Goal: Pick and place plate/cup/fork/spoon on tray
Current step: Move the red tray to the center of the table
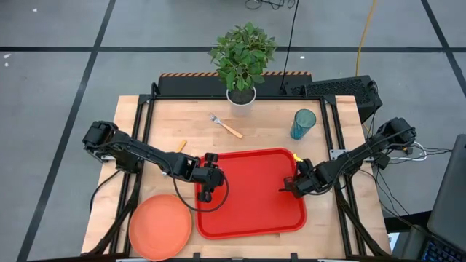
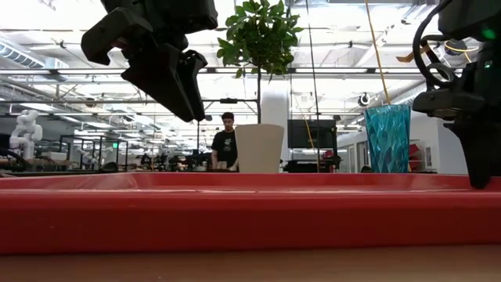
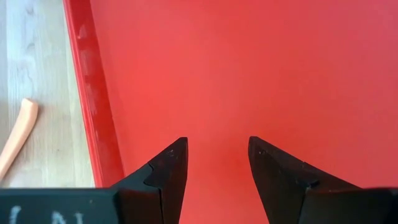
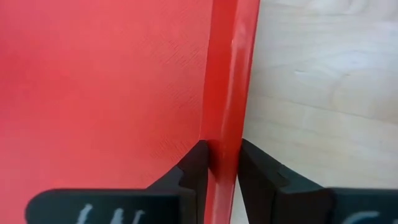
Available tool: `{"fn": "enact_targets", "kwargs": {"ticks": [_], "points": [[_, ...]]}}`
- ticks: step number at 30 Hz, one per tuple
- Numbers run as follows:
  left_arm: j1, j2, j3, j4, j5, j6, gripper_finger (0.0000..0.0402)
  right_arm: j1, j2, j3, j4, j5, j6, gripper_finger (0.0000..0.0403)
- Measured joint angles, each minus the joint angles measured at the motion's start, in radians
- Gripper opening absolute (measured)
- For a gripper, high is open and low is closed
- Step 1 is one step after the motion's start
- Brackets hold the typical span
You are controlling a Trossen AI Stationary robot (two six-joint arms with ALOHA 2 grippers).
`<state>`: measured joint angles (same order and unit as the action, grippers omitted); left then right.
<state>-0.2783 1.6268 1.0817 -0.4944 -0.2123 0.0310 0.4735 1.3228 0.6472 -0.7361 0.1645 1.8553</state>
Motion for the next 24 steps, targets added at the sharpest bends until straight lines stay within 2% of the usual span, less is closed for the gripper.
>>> {"fn": "enact_targets", "kwargs": {"ticks": [10, 19, 24], "points": [[0.0, 0.0, 0.0, -0.003, 0.0, -0.011, 0.0172, 0.0, -0.001, -0.012, -0.007, 0.022, 0.05, 0.0059], [-0.013, 0.0, 0.0, -0.007, 0.001, -0.014, 0.0172, -0.001, -0.002, -0.107, 0.142, 0.038, 0.096, 0.0058], [-0.007, 0.0, 0.0, -0.007, 0.001, 0.006, 0.0172, -0.002, -0.009, -0.113, 0.151, 0.038, 0.111, 0.0058]]}}
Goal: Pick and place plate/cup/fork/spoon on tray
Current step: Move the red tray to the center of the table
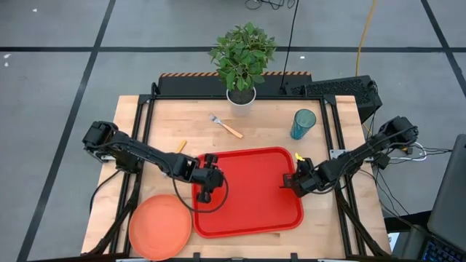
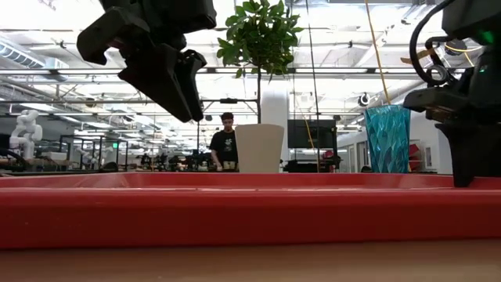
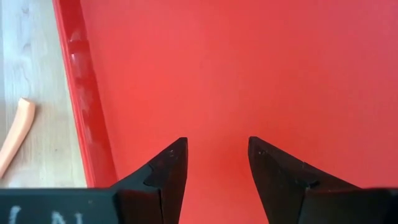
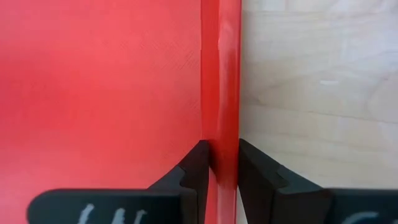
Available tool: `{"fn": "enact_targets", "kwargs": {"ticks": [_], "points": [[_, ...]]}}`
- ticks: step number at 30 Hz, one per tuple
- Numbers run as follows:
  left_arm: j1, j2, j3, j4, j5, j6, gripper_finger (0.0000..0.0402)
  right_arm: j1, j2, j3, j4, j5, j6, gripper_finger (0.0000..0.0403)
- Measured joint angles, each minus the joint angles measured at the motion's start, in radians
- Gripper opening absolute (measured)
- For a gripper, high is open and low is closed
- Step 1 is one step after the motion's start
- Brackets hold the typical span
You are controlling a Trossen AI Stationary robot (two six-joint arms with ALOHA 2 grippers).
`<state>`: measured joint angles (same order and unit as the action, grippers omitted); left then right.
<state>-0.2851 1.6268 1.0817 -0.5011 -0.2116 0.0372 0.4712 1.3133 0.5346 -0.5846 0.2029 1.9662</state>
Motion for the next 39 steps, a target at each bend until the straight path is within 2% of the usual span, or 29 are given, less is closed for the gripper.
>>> {"fn": "enact_targets", "kwargs": {"ticks": [11, 20, 24, 30, 39], "points": [[0.016, 0.0, 0.0, 0.009, -0.026, 0.018, 0.0172, -0.001, -0.053, -0.001, -0.062, -0.023, 0.101, 0.0058], [0.016, 0.0, 0.0, 0.033, -0.026, 0.066, 0.0172, -0.001, -0.059, -0.002, -0.059, -0.019, 0.092, 0.0058], [0.016, 0.0, 0.0, 0.033, -0.026, 0.071, 0.0172, -0.001, -0.059, -0.002, -0.046, -0.012, 0.034, 0.0061], [0.016, 0.0, 0.0, 0.034, -0.026, 0.07, 0.0172, -0.001, -0.077, -0.006, -0.033, 0.094, 0.012, 0.0081], [0.016, 0.0, 0.0, 0.034, -0.026, 0.063, 0.0172, -0.007, -0.125, -0.006, -0.021, 0.14, 0.003, 0.0138]]}}
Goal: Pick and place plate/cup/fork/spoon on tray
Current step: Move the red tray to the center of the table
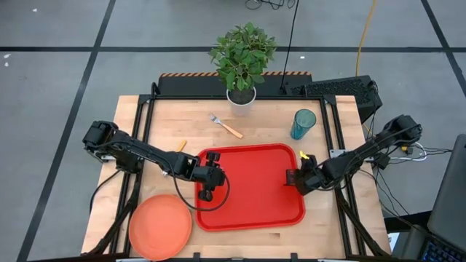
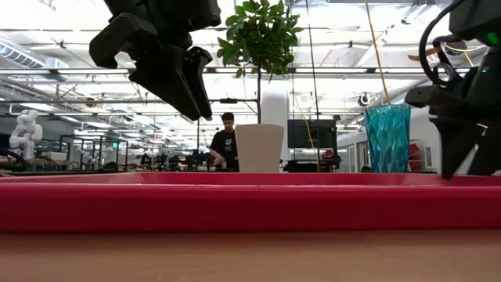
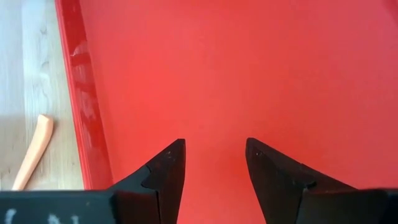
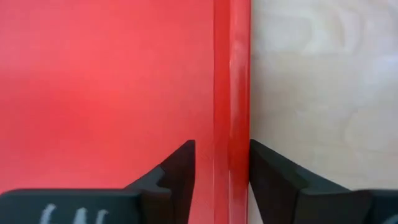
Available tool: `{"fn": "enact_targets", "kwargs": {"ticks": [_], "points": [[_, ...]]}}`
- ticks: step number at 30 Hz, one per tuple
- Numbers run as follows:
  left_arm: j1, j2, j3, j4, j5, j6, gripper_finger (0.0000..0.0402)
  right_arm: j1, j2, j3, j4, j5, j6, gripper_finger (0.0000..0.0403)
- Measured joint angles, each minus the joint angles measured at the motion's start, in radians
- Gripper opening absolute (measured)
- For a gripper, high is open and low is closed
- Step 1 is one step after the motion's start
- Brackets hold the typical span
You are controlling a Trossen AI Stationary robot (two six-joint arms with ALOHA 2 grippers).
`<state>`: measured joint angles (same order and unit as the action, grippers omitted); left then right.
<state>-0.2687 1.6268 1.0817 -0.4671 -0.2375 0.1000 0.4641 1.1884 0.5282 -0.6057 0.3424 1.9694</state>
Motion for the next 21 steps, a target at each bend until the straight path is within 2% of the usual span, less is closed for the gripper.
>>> {"fn": "enact_targets", "kwargs": {"ticks": [8, 17, 21], "points": [[0.0, 0.0, 0.0, 0.0, 0.0, -0.004, 0.0172, 0.0, -0.083, 0.003, 0.091, 0.082, -0.083, 0.0174], [0.0, 0.0, 0.0, -0.002, 0.0, -0.034, 0.0172, 0.0, -0.172, 0.003, 0.072, 0.08, -0.202, 0.0178], [0.0, 0.0, 0.0, -0.006, 0.0, -0.057, 0.0172, -0.007, -0.234, 0.003, 0.035, 0.161, -0.322, 0.0178]]}}
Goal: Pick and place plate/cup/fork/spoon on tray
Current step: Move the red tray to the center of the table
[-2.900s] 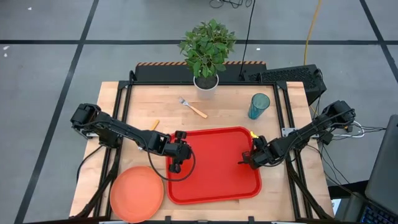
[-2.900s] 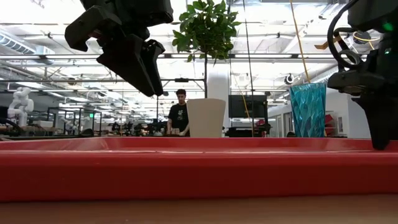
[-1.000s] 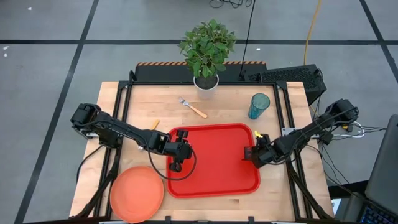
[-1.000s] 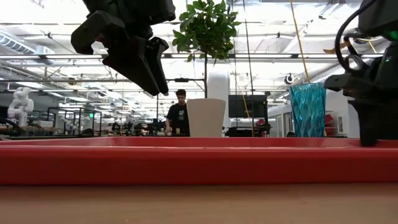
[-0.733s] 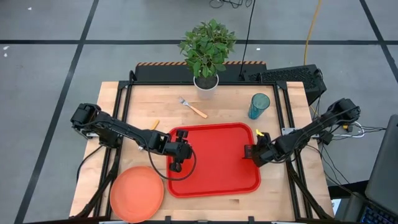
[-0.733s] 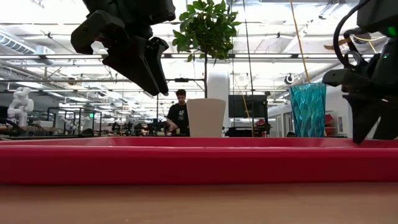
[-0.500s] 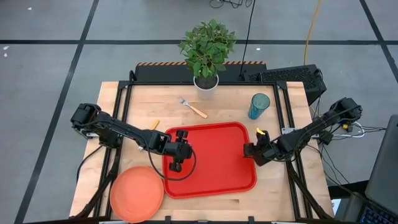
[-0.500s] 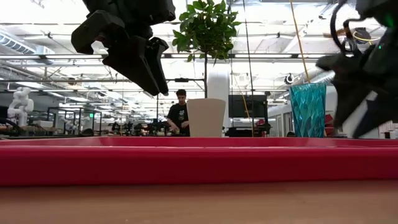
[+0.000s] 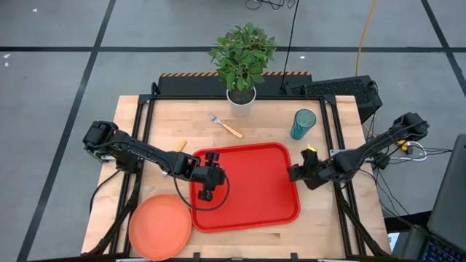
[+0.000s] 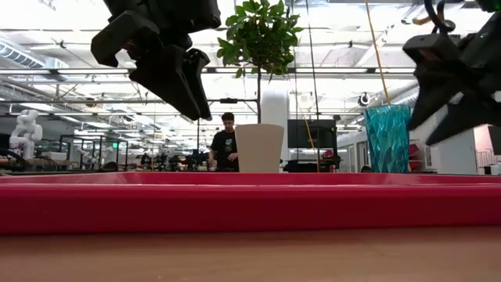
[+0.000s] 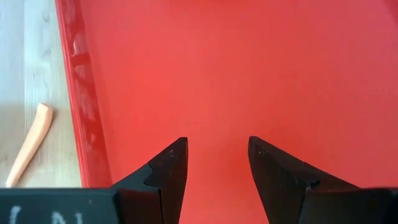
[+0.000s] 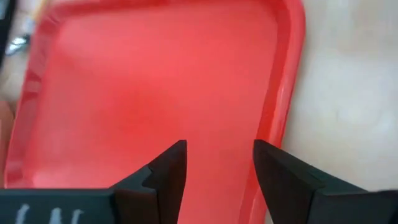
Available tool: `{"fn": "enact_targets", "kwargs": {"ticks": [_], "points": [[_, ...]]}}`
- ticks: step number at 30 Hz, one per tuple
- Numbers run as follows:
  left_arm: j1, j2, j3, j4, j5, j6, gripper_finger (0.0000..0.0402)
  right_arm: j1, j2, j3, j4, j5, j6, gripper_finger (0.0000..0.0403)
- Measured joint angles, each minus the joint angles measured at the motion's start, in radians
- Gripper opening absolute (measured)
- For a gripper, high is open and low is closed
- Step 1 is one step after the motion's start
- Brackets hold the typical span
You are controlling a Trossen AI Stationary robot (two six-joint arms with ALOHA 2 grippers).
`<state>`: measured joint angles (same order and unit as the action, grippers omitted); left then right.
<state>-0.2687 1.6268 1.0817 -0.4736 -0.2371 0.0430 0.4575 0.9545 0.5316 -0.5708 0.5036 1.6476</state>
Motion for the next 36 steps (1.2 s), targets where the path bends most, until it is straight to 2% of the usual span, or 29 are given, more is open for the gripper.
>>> {"fn": "enact_targets", "kwargs": {"ticks": [4, 6, 8, 10, 12, 14, 16, 19, 24, 30, 36], "points": [[0.001, 0.0, 0.0, -0.011, -0.004, -0.038, 0.0172, -0.001, -0.059, 0.0, 0.076, 0.169, -0.258, 0.0178], [0.001, 0.0, 0.0, -0.023, -0.037, -0.081, 0.0172, -0.001, -0.08, 0.0, 0.194, 0.236, -0.49, 0.0178], [0.003, 0.0, 0.0, -0.05, -0.097, -0.137, 0.0172, -0.001, -0.092, 0.0, 0.368, 0.257, -0.79, 0.0178], [0.013, 0.0, 0.0, -0.101, -0.146, -0.211, 0.0172, 0.001, -0.096, 0.0, 0.568, 0.224, -1.105, 0.0178], [0.033, 0.0, 0.0, -0.172, -0.157, -0.303, 0.0172, 0.002, -0.096, 0.001, 0.749, 0.137, -1.384, 0.0178], [0.057, 0.0, 0.0, -0.254, -0.121, -0.398, 0.0172, 0.002, -0.097, 0.001, 0.883, 0.032, -1.589, 0.0178], [0.078, 0.002, 0.0, -0.311, -0.051, -0.477, 0.0172, 0.002, -0.097, 0.002, 0.96, -0.029, -1.716, 0.0178], [0.086, 0.011, -0.001, -0.321, 0.01, -0.522, 0.0172, 0.003, -0.103, 0.002, 0.962, -0.034, -1.787, 0.0178], [0.091, 0.01, -0.001, -0.316, -0.001, -0.498, 0.0172, 0.0, -0.103, -0.018, 0.918, -0.032, -1.802, 0.0177], [0.13, 0.01, -0.017, -0.298, -0.099, -0.384, 0.0172, 0.002, -0.129, -0.028, 0.925, -0.033, -1.829, 0.0177], [0.173, 0.01, -0.123, -0.176, -0.071, -0.26, 0.0172, 0.002, -0.143, -0.028, 0.92, -0.033, -1.813, 0.0177]]}}
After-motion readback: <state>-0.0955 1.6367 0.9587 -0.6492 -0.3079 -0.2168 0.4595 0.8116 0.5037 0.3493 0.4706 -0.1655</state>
